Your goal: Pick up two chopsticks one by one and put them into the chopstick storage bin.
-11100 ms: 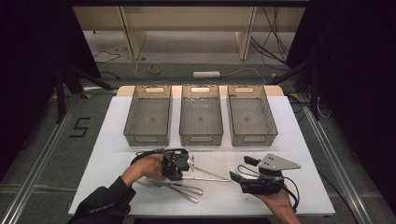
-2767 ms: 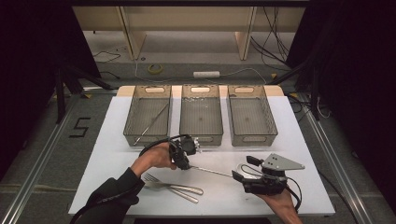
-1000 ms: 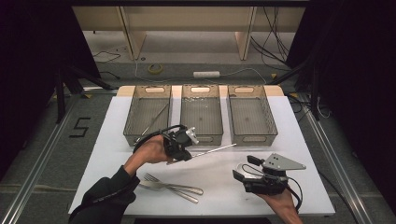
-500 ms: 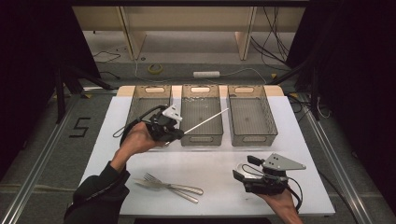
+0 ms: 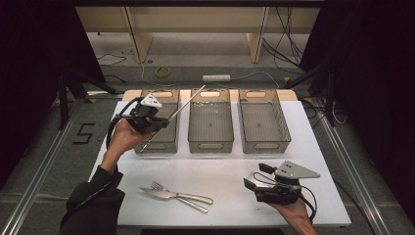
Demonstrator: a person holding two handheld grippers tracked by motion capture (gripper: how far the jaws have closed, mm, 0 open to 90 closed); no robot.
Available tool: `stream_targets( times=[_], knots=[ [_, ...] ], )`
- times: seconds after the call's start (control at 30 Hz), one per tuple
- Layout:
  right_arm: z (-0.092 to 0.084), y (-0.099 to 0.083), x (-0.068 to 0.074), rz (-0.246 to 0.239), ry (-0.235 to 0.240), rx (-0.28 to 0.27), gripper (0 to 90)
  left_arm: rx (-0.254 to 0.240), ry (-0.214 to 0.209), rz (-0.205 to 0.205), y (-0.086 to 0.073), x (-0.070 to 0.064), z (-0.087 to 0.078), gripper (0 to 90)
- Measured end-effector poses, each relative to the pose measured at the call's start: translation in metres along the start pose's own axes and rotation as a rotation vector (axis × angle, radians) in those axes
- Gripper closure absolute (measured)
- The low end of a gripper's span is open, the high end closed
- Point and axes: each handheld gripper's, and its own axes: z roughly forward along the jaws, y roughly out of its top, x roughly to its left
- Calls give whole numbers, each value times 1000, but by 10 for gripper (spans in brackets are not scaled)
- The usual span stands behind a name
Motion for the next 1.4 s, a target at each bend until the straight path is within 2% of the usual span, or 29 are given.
stream_targets(
  times=[0.17, 0.2, 0.4, 0.57, 0.9, 1.4],
  knots=[
    [0, 0, 0, 0, -1, 4, 233, -21, 25, -61, -7, 16, -2, 848],
    [0, 0, 0, 0, 1, 4, 233, -25, 35, -85, -11, 23, -2, 848],
    [0, 0, 0, -1, -1, 2, 233, -32, 60, -125, -19, 33, -2, 848],
    [0, 0, 0, 0, 1, 2, 233, -34, 81, -147, -22, 38, -1, 847],
    [0, 0, 0, 1, 1, 2, 233, -3, 114, -195, -35, 50, 10, 847],
    [0, 0, 0, 1, 2, -1, 233, 35, 131, -236, -46, 57, 22, 846]
  ],
)
